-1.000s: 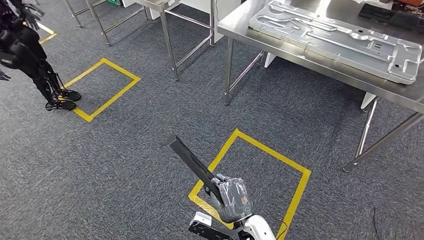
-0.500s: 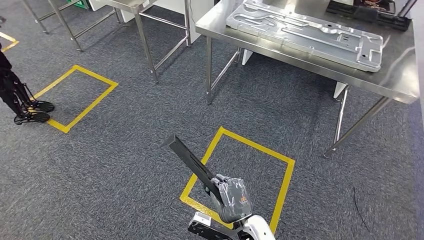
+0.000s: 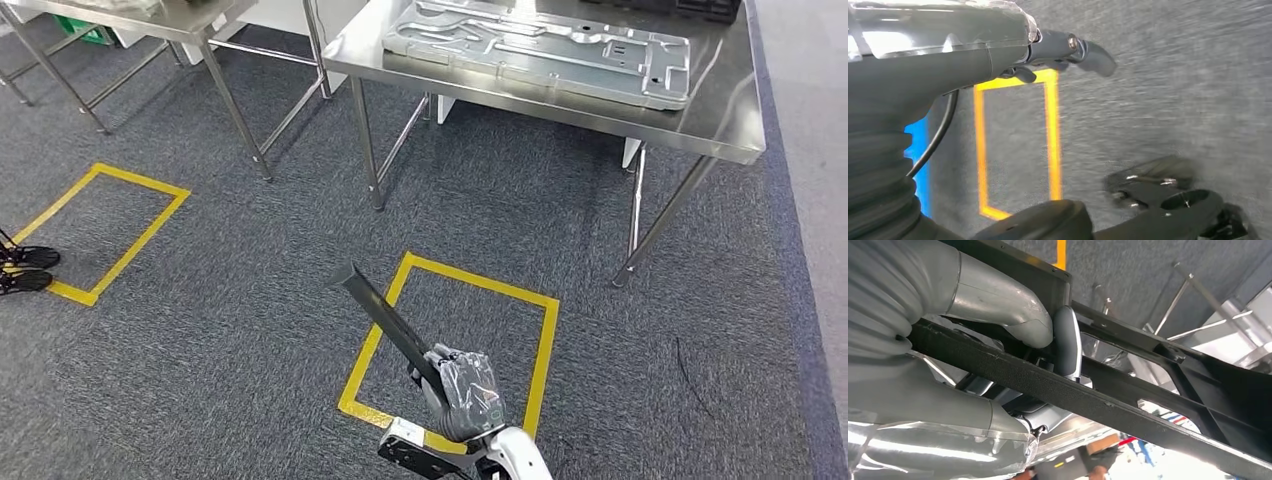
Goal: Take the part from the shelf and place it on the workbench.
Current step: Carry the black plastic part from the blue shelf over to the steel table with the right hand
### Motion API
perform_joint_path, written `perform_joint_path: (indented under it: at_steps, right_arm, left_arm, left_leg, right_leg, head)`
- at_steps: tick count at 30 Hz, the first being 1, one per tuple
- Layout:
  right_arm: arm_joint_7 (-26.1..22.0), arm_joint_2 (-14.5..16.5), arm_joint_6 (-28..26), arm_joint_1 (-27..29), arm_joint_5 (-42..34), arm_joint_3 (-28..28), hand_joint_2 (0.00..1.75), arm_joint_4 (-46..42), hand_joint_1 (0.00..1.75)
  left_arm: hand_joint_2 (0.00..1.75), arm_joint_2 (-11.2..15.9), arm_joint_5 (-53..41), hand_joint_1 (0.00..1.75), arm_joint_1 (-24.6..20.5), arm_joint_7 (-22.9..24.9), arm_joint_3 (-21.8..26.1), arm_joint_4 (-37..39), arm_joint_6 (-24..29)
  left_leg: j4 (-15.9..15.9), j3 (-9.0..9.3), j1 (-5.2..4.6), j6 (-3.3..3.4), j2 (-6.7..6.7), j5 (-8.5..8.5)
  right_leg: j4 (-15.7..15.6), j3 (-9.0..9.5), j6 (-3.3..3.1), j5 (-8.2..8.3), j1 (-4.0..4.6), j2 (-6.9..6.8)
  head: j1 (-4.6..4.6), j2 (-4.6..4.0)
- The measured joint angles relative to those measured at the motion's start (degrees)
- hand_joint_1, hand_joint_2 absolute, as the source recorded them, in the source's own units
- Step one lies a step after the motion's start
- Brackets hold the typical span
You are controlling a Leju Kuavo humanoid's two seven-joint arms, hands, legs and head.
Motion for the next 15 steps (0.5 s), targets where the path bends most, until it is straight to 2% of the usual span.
perform_joint_path:
  at_steps: [1, 2, 3, 4, 5, 6, 7, 8, 10, 12, 14, 15]
  right_arm:
    - [0.0, 0.0, 0.0, 0.0, -0.1, 0.0, 1.75, 0.1, 1.75]
    - [0.0, 0.0, -0.1, 0.0, -0.1, 0.0, 1.75, 0.1, 1.75]
    - [0.0, 0.0, -0.1, 0.0, -0.2, -0.1, 1.75, 0.2, 1.75]
    - [-0.1, 0.1, -0.1, 0.0, -0.2, -0.1, 1.75, 0.2, 1.75]
    - [-0.1, 0.1, -0.2, 0.0, -0.2, -0.2, 1.75, 0.2, 1.75]
    - [-0.1, 0.1, -0.2, 0.0, -0.2, -0.3, 1.75, 0.2, 1.75]
    - [-0.2, 0.2, -0.3, -0.1, -0.3, -0.4, 1.75, 0.2, 1.75]
    - [-0.3, 0.2, -0.2, -0.1, -0.2, -0.5, 1.75, 0.3, 1.75]
    - [-0.3, 0.1, 0.4, -0.3, 0.7, -0.5, 1.75, 0.3, 1.75]
    - [0.1, -0.1, 1.7, -1.2, 2.8, -0.6, 1.75, 0.4, 1.75]
    - [1.1, -1.2, 3.4, -3.6, 5.7, -0.4, 1.75, 0.5, 1.75]
    - [1.8, -2.1, 4.2, -5.3, 7.4, -0.3, 1.75, 0.5, 1.75]
  left_arm:
    - [1.75, 0.0, 0.0, 0.00, -0.1, 0.0, 0.0, 0.0, 0.0]
    - [1.75, 0.0, 0.0, 0.00, -0.2, -0.1, 0.0, 0.0, 0.0]
    - [1.75, 0.0, 0.0, 0.00, -0.3, 0.0, 0.0, 0.0, 0.0]
    - [1.75, 0.0, 0.0, 0.00, -0.2, 0.0, 0.0, 0.0, 0.0]
    - [1.75, 0.0, 0.0, 0.00, -0.1, 0.0, 0.0, 0.0, 0.1]
    - [1.75, 0.1, -0.1, 0.00, -0.1, 0.1, 0.0, 0.0, 0.1]
    - [1.75, 0.1, -0.1, 0.00, 0.0, 0.1, 0.0, 0.0, 0.1]
    - [1.75, 0.1, -0.1, 0.00, 0.0, 0.1, 0.0, 0.0, 0.1]
    - [1.75, 0.1, -0.2, 0.00, 0.0, 0.1, 0.0, 0.0, 0.0]
    - [1.75, 0.0, -0.4, 0.00, -0.1, 0.1, 0.0, 0.0, -0.1]
    - [1.75, -0.1, -0.5, 0.00, -0.2, 0.1, 0.0, 0.0, -0.3]
    - [1.75, -0.1, -0.6, 0.00, -0.2, 0.1, 0.0, 0.0, -0.3]
  left_leg:
    - [2.9, -1.48, -0.01, 0.00, -0.20, -0.71]
    - [3.7, -1.99, -0.01, 0.08, -0.30, -0.24]
    - [2.1, -1.36, -0.02, 0.26, -0.42, 1.38]
    - [-1.5, 0.18, -0.02, 0.53, -0.79, 3.71]
    - [-5.6, 1.97, -0.04, 0.90, -1.74, 5.66]
    - [-9.3, 3.49, -0.07, 1.21, -2.61, 6.97]
    - [-11.5, 4.40, -0.14, 1.48, -3.37, 7.57]
    - [-12.4, 4.71, -0.23, 1.70, -3.77, 7.49]
    - [-12.9, 4.81, -0.16, 2.20, -3.10, 7.79]
    - [-13.6, 4.98, 0.12, 2.92, -2.25, 8.31]
    - [-13.9, 4.91, 0.11, 3.37, -1.37, 8.58]
    - [-13.8, 4.77, 0.03, 3.47, -0.92, 8.60]
  right_leg:
    - [0.0, 0.00, -0.04, 0.00, 0.09, 0.50]
    - [0.1, 0.02, -0.05, 0.00, 0.17, 1.07]
    - [0.2, 0.09, -0.04, -0.01, 0.24, 1.69]
    - [0.3, 0.16, -0.01, -0.03, 0.28, 2.38]
    - [0.4, 0.15, 0.07, -0.04, 0.34, 3.01]
    - [0.5, 0.02, 0.23, -0.04, 0.39, 3.60]
    - [0.6, -0.20, 0.49, 0.03, 0.37, 4.06]
    - [0.6, -0.44, 0.83, 0.16, 0.31, 4.45]
    - [0.5, -0.69, 1.59, 0.41, 0.17, 5.04]
    - [1.9, -1.47, 2.23, -0.72, 0.25, 3.60]
    - [7.8, -4.33, 2.72, -4.03, 0.16, 1.07]
    - [11.6, -6.23, 2.94, -5.73, 0.00, 0.38]
  head:
    - [0.00, 0.00]
    - [0.00, 0.00]
    - [0.00, 0.00]
    - [0.00, 0.00]
    - [0.00, 0.00]
    - [0.00, 0.00]
    - [0.00, 0.00]
    - [-0.01, 0.00]
    - [-0.01, 0.00]
    - [0.01, 0.00]
    - [0.02, 0.00]
    - [0.02, 0.00]
